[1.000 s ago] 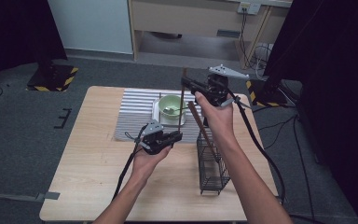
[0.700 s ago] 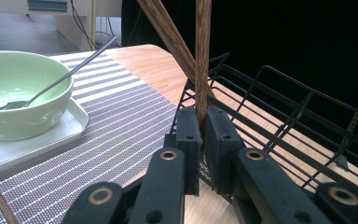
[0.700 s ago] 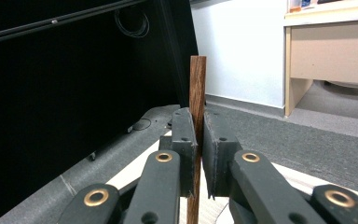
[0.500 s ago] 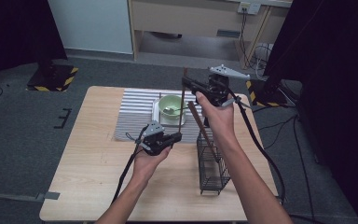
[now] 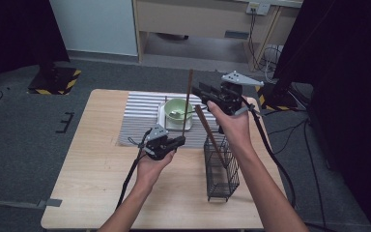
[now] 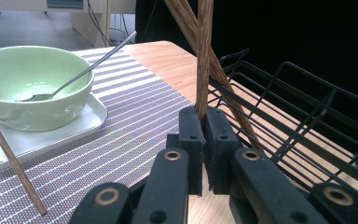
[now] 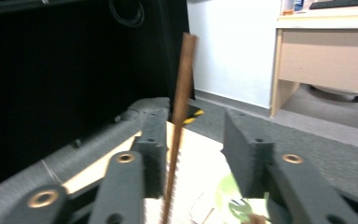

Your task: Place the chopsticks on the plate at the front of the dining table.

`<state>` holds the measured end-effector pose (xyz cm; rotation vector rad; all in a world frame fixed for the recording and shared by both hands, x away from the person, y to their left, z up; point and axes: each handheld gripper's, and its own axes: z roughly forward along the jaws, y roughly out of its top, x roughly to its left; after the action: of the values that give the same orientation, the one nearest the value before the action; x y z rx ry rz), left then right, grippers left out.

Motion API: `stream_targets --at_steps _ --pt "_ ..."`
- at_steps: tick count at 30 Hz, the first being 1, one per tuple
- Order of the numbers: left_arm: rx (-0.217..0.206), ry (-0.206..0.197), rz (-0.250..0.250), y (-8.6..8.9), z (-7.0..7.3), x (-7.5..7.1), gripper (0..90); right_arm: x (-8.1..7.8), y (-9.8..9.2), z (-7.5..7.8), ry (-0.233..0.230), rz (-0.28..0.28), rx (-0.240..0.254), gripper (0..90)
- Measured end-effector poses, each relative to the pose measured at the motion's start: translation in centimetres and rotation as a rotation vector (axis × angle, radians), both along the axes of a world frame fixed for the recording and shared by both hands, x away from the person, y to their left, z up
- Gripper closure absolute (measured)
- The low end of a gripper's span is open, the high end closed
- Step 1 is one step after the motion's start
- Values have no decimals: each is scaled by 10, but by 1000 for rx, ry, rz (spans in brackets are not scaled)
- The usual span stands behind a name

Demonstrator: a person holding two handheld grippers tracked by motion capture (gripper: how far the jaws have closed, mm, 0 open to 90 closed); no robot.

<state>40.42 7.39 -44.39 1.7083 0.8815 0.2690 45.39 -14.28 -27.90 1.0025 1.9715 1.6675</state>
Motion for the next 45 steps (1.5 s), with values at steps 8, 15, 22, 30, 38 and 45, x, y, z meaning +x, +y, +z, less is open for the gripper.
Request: stream_targets --at_steps 8,15,22,30,38,45 --pt "13 -6 20 4 1 0 862 -4 -24 -11 -22 -110 -102 353" --pt "17 -8 43 13 4 0 862 -2 -51 -23 -21 -201 -132 274" --pt "35 -15 70 25 5 1 862 -1 -77 -36 -17 -280 -143 230" --pt "36 -16 94 31 4 2 862 -4 -98 -53 -12 -328 -174 200" --pt "37 -13 107 35 1 5 863 -5 -127 -86 29 -391 -160 190" --pt "41 -17 119 38 2 5 862 -7 -152 -121 84 -431 -159 170"
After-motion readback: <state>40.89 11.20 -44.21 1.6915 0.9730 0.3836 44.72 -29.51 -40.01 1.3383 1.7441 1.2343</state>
